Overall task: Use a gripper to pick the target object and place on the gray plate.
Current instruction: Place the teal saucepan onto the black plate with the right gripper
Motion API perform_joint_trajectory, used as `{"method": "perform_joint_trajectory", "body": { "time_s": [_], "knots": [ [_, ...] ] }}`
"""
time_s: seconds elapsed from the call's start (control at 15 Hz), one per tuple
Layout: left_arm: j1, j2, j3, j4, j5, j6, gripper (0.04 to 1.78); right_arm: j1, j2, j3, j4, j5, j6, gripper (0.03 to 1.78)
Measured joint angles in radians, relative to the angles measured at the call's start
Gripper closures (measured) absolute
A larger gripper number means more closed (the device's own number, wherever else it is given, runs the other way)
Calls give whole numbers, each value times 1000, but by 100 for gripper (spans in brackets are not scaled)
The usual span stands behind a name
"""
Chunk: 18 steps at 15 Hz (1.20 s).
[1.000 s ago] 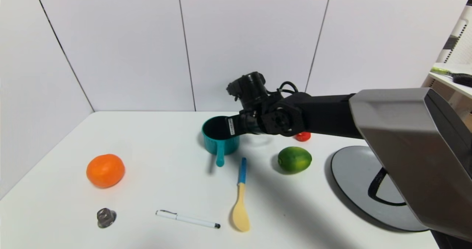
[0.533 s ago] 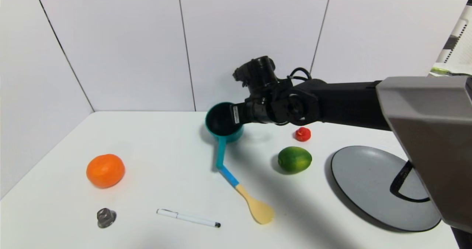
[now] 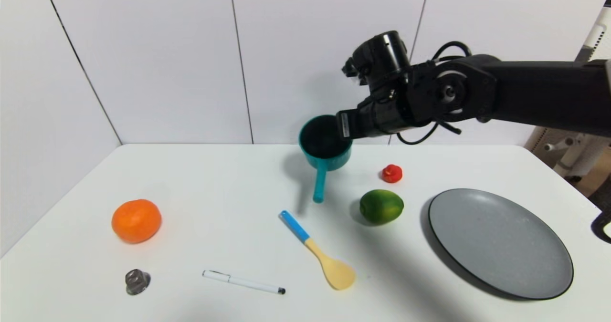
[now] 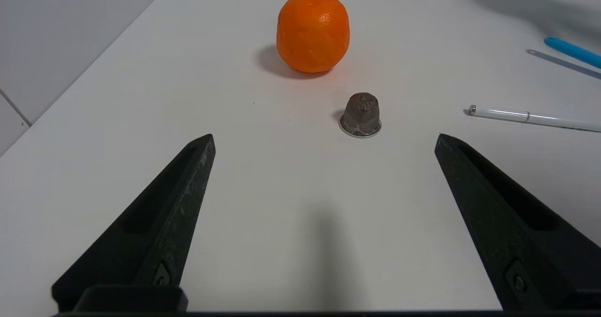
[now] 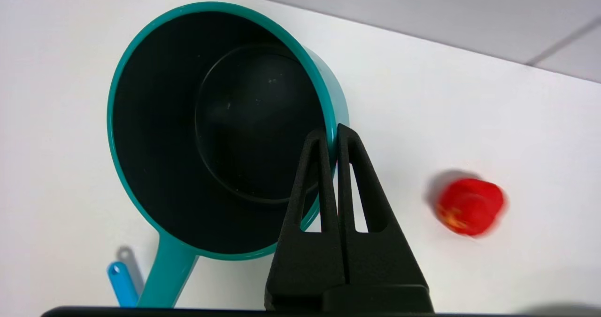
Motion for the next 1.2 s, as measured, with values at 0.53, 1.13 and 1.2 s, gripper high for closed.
{"method": "perform_joint_trajectory", "body": {
  "time_s": [0.53,1.13,1.2],
  "knots": [
    [0,0,0,0,0,0,13,-200,-220,146,201,26,41,175],
    [0,0,0,0,0,0,13,-485,-301,317,204,159,40,175],
    [0,0,0,0,0,0,13,-512,-308,339,204,187,38,175]
  ]
}}
